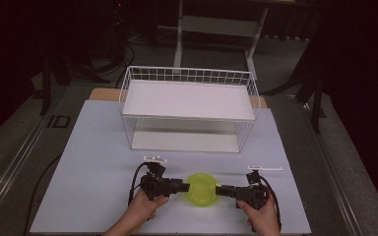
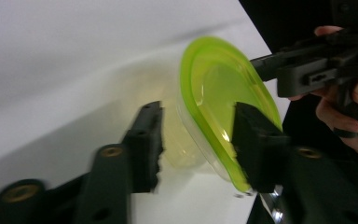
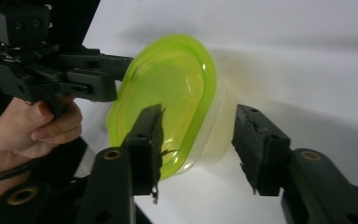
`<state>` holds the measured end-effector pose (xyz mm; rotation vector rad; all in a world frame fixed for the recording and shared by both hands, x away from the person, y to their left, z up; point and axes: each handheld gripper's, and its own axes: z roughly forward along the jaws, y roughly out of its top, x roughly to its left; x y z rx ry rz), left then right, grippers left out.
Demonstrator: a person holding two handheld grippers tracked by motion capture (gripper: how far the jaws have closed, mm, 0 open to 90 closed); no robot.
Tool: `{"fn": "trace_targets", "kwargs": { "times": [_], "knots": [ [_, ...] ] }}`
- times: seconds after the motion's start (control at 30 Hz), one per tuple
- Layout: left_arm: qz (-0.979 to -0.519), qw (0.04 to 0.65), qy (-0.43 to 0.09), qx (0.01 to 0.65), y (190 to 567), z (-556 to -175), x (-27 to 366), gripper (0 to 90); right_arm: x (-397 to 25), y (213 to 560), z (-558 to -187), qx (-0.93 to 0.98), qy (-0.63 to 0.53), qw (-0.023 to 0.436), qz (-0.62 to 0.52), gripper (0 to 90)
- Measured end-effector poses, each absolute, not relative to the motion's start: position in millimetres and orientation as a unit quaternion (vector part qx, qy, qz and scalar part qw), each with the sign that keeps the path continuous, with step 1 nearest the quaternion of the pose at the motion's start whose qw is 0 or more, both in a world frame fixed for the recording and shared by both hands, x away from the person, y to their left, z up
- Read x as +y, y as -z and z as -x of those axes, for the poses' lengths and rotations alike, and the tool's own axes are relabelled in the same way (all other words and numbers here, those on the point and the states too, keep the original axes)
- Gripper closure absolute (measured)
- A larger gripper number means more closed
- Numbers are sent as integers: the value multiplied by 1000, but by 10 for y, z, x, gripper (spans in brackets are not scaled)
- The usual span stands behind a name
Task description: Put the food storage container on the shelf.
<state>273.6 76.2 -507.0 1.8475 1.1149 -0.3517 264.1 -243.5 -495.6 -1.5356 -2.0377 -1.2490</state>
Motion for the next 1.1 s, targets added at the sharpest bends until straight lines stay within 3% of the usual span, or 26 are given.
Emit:
{"fn": "trace_targets", "kwargs": {
  "times": [0.2,0.33,0.4,0.7,1.1],
  "knots": [
    [-752,461,153,446,5079,-2678,755,707,-2376,4975,-2577,-715,436,157,524,732],
    [-758,456,131,448,5021,-2611,723,744,-2289,4906,-2514,-725,429,134,522,779],
    [-750,468,119,451,4960,-2596,758,808,-2273,4861,-2483,-732,427,118,517,810],
    [-742,473,105,464,4752,-2565,807,813,-2181,4644,-2420,-743,442,70,498,815],
    [-729,495,83,465,4210,-2680,924,814,-2082,4102,-2578,-745,472,42,470,817]
  ]
}}
